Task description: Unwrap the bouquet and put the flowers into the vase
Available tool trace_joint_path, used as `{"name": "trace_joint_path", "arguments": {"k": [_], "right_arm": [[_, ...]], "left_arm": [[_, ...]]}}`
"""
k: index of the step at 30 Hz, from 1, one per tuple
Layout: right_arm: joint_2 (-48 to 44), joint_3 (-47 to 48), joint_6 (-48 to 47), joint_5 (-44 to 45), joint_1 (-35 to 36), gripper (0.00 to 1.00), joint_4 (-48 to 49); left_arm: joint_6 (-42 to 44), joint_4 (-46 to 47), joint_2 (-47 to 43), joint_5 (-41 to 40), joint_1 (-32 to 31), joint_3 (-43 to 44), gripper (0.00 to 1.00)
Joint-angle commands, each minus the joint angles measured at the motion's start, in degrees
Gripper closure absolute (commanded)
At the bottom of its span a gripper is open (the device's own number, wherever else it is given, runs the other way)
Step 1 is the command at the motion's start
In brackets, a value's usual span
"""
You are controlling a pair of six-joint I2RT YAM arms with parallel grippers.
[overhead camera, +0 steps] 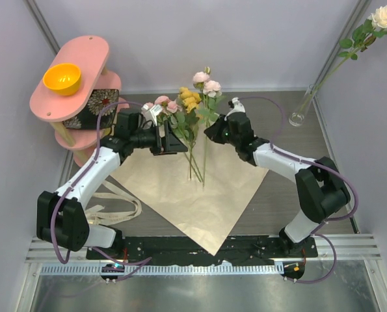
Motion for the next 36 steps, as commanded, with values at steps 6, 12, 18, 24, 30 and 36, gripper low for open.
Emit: {"name": "trace_joint_path", "arguments": {"k": [6,12,18,24,30,36], "right_arm": [[-3.38,-7.14,13.20,-1.49,7.79,0.99,30.85],[-2.77,-3.09,15.31,-5.80,7.88,0.99,29.88],[-3.21,-2.56,17.07,-8.26,7.97,0.99,30.85],[-2.68,-2.04,17.25,-12.39,8.32,0.99,31.56],[-2.07,2.78,12.61,-13.62,8.14,0.87,20.42],[1.97,15.35,6.62,-16.68,4.37,0.64,-0.77]], "left_arm": [[-1.34,3.42,2.58,4.96,-3.00,-0.11,0.19],[1.74,-0.89,1.79,1.36,-2.92,1.39,0.31],[3.50,-3.53,1.79,-1.81,-3.00,2.35,0.43],[4.03,-3.89,1.70,-2.34,-2.92,2.70,0.72],[5.61,-5.03,0.21,-6.29,-3.00,2.71,1.00],[6.93,-5.20,-1.73,-9.28,-3.36,2.26,1.00]]}}
